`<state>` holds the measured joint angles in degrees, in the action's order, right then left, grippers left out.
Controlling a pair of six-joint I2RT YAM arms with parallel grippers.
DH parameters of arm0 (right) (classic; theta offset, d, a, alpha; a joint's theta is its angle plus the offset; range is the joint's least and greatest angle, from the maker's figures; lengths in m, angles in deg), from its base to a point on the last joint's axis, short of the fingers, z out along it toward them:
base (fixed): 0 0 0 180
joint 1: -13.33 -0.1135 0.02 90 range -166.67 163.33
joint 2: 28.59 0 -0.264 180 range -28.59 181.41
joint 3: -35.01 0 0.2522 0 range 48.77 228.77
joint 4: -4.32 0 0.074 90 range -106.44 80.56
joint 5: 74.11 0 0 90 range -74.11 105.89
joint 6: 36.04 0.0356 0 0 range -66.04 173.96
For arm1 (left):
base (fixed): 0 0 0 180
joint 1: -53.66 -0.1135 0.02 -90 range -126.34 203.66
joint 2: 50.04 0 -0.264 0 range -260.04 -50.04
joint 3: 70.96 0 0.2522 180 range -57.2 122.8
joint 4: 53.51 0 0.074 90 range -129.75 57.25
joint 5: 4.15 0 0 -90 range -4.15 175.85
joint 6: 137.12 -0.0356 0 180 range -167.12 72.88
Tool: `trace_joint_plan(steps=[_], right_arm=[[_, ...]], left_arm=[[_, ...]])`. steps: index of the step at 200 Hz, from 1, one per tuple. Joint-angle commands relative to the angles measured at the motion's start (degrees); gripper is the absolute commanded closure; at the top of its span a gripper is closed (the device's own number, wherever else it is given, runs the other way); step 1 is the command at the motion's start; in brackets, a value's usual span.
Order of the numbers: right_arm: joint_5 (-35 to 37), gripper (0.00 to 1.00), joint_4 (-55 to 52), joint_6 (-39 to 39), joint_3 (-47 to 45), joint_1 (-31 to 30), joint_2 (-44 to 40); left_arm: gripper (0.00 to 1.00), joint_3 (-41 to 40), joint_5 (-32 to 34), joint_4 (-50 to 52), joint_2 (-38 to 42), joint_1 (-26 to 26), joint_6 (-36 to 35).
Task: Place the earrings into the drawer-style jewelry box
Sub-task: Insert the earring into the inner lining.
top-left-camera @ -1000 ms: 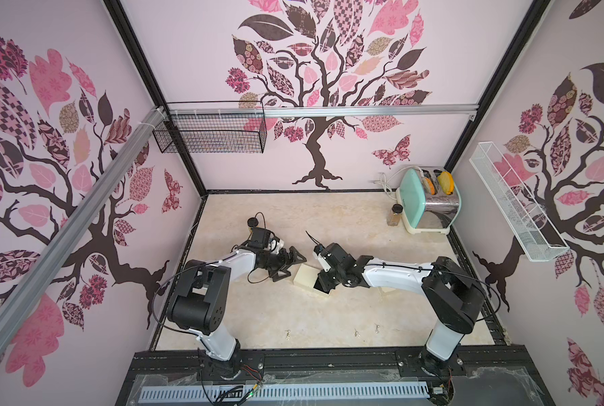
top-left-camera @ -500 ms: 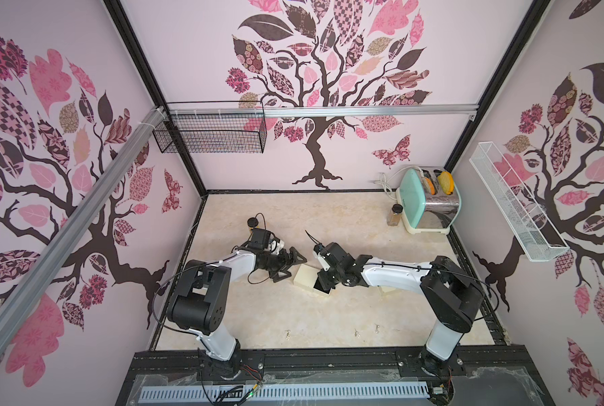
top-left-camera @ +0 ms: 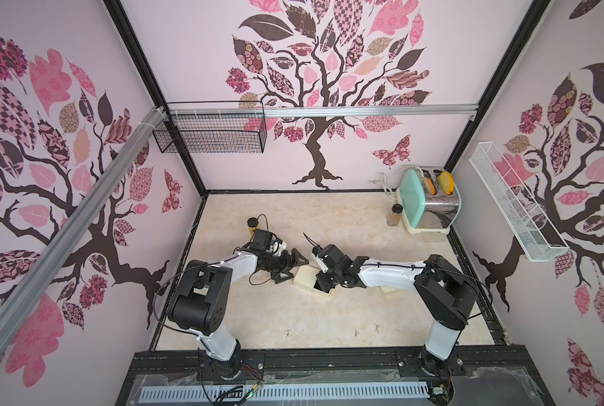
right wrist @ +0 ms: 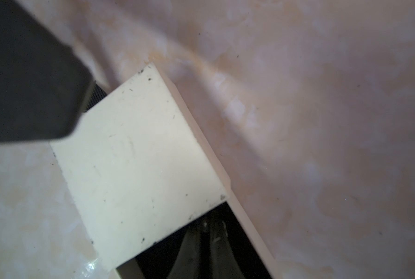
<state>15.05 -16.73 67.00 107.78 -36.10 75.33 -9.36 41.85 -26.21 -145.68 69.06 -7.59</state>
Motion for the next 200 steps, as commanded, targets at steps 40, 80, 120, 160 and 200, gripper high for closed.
trace_joint_plan(steps=[40, 80, 120, 160, 200], right_arm=[[2.16, 0.89, -1.93, -0.46, 1.67, -1.37, 2.48], [2.69, 0.80, -3.66, -0.97, 3.10, -1.46, 0.99], [2.77, 0.69, -5.20, -1.04, 4.37, -1.46, -0.80], [3.12, 0.65, -6.80, -1.43, 5.07, -1.46, -2.61], [3.12, 0.63, -7.82, -1.44, 5.67, -1.46, -4.10]], left_arm=[[0.02, -0.65, -0.64, -1.05, -0.06, 0.51, 0.35], [0.02, -0.64, -0.73, -1.30, 0.18, 0.52, 0.29], [0.02, -0.45, -0.64, -1.14, 0.46, 0.42, 0.33], [0.02, -0.46, -0.20, -1.15, 1.40, 0.34, 0.21], [0.02, -0.47, 0.22, -0.99, 2.11, 0.39, 0.11]])
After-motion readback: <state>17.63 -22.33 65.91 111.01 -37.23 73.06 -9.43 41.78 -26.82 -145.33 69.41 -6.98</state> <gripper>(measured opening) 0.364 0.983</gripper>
